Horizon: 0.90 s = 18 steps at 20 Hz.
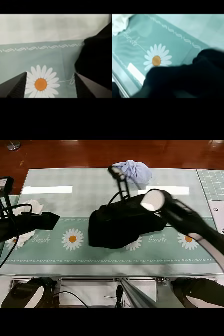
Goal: Fold the shirts.
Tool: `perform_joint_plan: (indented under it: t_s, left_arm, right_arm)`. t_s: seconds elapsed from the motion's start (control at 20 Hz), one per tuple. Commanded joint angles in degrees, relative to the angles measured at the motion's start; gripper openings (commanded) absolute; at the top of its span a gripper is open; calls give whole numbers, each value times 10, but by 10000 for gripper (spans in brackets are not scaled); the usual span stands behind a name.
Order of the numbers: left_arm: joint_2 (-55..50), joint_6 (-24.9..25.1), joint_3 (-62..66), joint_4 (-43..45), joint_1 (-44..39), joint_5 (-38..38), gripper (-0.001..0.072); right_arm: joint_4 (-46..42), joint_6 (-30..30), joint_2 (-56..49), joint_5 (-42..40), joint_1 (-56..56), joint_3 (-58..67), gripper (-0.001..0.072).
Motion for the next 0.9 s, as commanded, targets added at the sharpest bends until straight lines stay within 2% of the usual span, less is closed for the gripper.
perform_joint_plan:
  t_s: [0.0, 0.15, 0.25, 0.35, 0.4, 0.45, 0.5, 0.6, 0.65, 0.75, 0.85]
  left_arm:
    - [0, 1, 0, 0, 0, 2, 701]
    - [0, 0, 0, 0, 0, -17, 701]
    - [-3, -45, -1, 0, 0, -85, 702]
    - [-24, -51, -17, 0, 0, -179, 701]
    - [-36, -51, -38, -10, 0, -195, 701]
    - [-48, -40, -70, -53, 0, -184, 701]
    - [-59, -4, -101, -130, 0, -162, 701]
    - [-90, 110, -158, -325, 0, -96, 701]
    - [-111, 144, -171, -372, -2, -62, 702]
    - [-168, 162, -167, -383, -28, -3, 702]
    - [-254, 173, -153, -383, -61, 2, 701]
  right_arm:
    - [100, -53, -77, -4, -2, 10, 622]
    - [80, -61, -30, 123, -133, 56, 621]
    - [56, -60, 36, 195, -259, 55, 621]
    - [-27, -43, 108, 229, -376, 21, 621]
    - [-72, -30, 146, 229, -430, -18, 620]
    - [-96, -29, 176, 228, -477, -64, 620]
    - [-106, -30, 202, 229, -524, -118, 619]
    - [-103, -42, 239, 226, -594, -220, 619]
    - [-99, -54, 251, 225, -615, -264, 618]
    - [-93, -66, 258, 210, -622, -325, 618]
    - [-76, -66, 255, 182, -607, -361, 618]
